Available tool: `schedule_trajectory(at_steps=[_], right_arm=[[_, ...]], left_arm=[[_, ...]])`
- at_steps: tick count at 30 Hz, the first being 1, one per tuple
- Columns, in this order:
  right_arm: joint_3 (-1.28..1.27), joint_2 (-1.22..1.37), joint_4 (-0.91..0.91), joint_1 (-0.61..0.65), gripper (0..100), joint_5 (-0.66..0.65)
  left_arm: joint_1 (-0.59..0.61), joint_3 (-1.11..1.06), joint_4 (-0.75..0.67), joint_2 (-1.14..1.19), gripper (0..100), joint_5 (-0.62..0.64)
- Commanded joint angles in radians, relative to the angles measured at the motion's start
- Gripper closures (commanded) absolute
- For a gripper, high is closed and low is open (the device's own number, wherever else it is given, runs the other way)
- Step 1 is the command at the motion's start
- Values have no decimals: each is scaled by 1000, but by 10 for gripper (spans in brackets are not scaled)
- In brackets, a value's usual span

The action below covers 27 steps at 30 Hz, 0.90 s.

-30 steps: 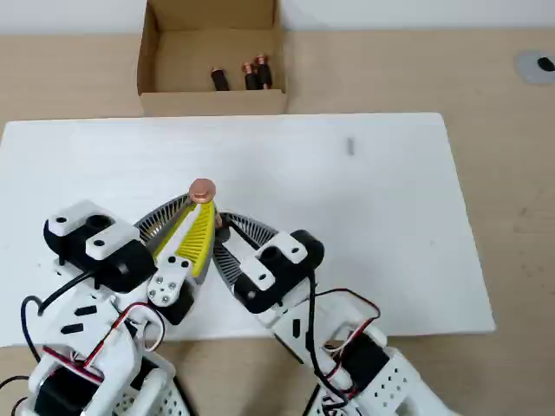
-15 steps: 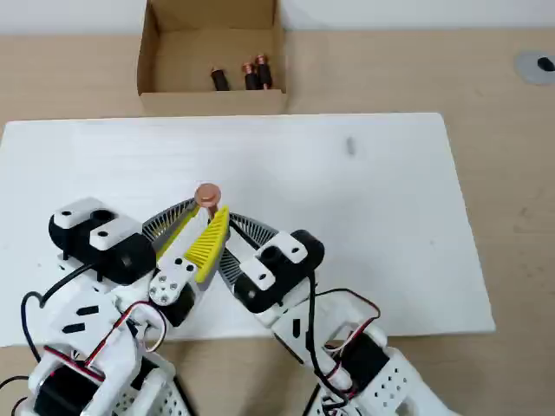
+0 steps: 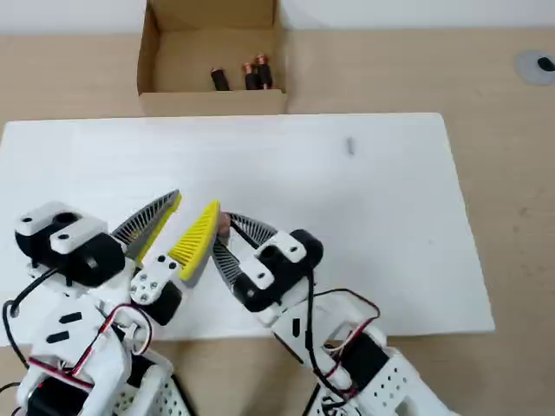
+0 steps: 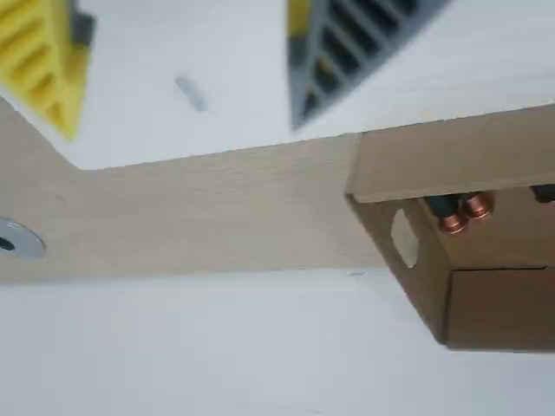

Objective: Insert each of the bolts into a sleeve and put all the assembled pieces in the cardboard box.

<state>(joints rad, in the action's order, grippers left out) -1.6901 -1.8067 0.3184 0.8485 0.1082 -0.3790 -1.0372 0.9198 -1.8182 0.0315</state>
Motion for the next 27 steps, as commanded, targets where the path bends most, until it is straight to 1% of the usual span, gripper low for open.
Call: schedule_trajectory(at_steps=[1, 3, 5, 9, 12, 16, 20, 22, 27], right_arm=[[7, -160, -5, -33, 989, 0], [8, -160, -20, -88, 989, -23], [5, -143, -89, -154, 989, -77], [35, -47, -227, -255, 989, -117], [130, 79, -259, -272, 989, -135], [341, 332, -327, -274, 989, -132], [605, 685, -388, -283, 989, -130], [754, 875, -419, -291, 989, -107], [1141, 1326, -462, -366, 989, -40]], left_arm=[[25, 95, 29, 7, 825, 37], [60, 127, 52, 8, 825, 46], [118, 152, 83, 33, 826, 41], [259, 239, 187, 205, 829, 28], [310, 328, 290, 371, 829, -48], [328, 404, 387, 521, 832, -187], [328, 354, 374, 570, 881, -262], [328, 307, 325, 576, 894, -270], [331, 164, 190, 573, 896, -265]])
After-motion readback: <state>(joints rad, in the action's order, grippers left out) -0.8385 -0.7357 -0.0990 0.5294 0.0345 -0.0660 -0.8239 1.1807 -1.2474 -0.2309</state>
